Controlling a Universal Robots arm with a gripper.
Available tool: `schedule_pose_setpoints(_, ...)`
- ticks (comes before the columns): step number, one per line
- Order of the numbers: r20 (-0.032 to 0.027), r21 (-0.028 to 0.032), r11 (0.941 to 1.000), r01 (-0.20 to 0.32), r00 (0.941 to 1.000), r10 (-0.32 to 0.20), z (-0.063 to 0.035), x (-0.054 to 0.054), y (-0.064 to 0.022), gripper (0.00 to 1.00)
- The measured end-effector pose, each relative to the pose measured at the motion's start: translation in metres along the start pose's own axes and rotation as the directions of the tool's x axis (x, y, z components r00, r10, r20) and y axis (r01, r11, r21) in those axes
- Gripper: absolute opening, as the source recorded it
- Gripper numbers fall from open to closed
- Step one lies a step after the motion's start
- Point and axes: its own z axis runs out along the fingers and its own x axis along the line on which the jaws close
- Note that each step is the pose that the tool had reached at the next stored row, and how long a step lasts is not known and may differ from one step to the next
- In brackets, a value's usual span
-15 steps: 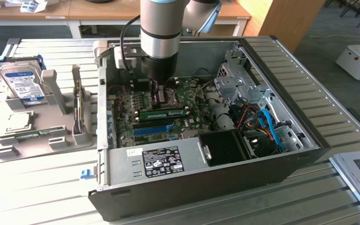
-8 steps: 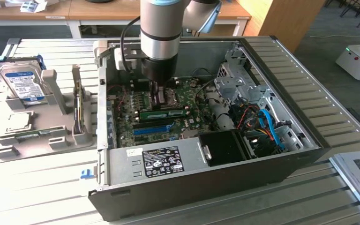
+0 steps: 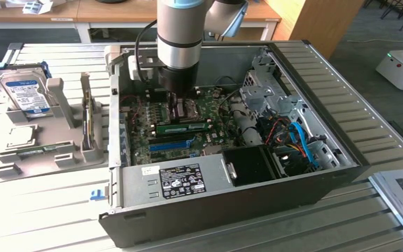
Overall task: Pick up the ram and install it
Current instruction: 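Press down the ram until it locks into place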
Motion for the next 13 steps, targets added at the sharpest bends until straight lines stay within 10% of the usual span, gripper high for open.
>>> schedule_pose_setpoints(13, 0.0003, 0.0001, 1.0000, 0.000, 1.0000, 0.000, 0.0054, 0.0001, -0.0001, 0.10)
